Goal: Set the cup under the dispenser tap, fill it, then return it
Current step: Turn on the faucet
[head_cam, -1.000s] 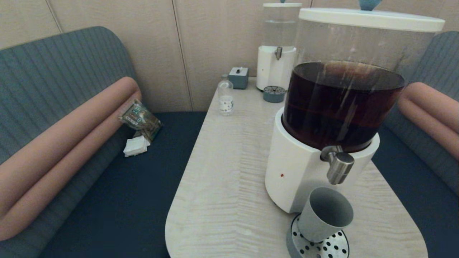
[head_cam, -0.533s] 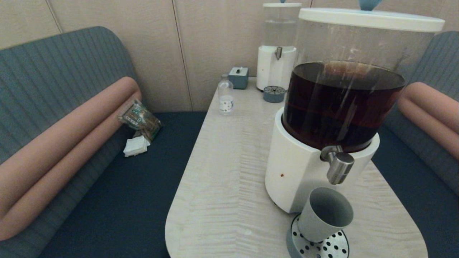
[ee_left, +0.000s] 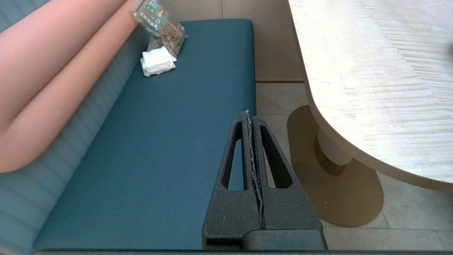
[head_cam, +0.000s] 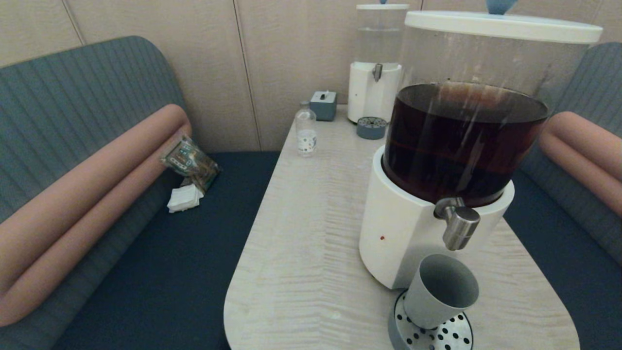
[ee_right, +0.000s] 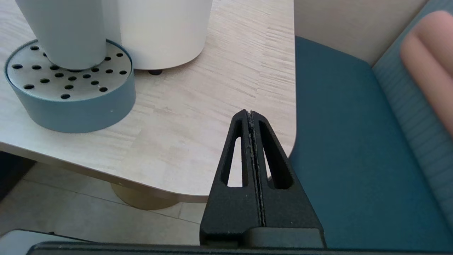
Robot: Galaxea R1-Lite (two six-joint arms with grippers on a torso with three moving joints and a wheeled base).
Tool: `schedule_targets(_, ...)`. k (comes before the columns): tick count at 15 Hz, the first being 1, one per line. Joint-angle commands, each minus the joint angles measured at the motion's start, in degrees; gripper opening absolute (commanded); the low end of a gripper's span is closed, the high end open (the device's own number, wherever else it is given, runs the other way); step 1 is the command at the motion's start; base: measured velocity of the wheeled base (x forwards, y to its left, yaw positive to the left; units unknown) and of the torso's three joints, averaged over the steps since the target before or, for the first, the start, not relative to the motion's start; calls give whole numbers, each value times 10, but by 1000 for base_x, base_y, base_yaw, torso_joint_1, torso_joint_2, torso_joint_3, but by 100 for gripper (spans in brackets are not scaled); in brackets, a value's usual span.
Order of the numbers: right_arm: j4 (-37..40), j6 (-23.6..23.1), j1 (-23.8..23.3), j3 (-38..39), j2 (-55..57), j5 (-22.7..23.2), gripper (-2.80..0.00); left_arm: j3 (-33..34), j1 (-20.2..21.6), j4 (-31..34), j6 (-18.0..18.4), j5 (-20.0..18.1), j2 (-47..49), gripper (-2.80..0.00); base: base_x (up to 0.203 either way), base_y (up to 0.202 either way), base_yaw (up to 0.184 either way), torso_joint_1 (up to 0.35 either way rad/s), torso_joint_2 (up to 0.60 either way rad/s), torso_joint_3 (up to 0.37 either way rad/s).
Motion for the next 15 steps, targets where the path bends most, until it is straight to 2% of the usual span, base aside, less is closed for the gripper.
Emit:
schedule_targets(1, -1, -4, 0, 6, -3, 0, -280, 0, 0, 0, 0, 0, 1, -280, 0, 0, 0, 0, 0, 0)
schedule_targets(7, 12, 2, 0, 0, -3, 0, -280, 0, 0, -1, 0, 0, 1, -280, 0, 0, 0, 0, 0, 0)
schedule_targets(9, 16, 13, 0, -32, 10, 0, -280, -1, 0, -1, 0, 0, 1, -280, 0, 0, 0, 0, 0, 0)
schedule_targets(11, 35, 67, 0, -150, 67, -1, -280, 0, 0, 0, 0, 0, 1, -280, 0, 0, 0, 0, 0, 0)
schedule_targets(12, 52, 91, 0, -241, 114, -1, -280, 0, 0, -1, 0, 0, 1, -280, 0, 0, 0, 0, 0, 0)
schedule_targets(15, 95, 134, 2, -475, 309, 20, -280, 0, 0, 0, 0, 0, 1, -280, 0, 0, 0, 0, 0, 0)
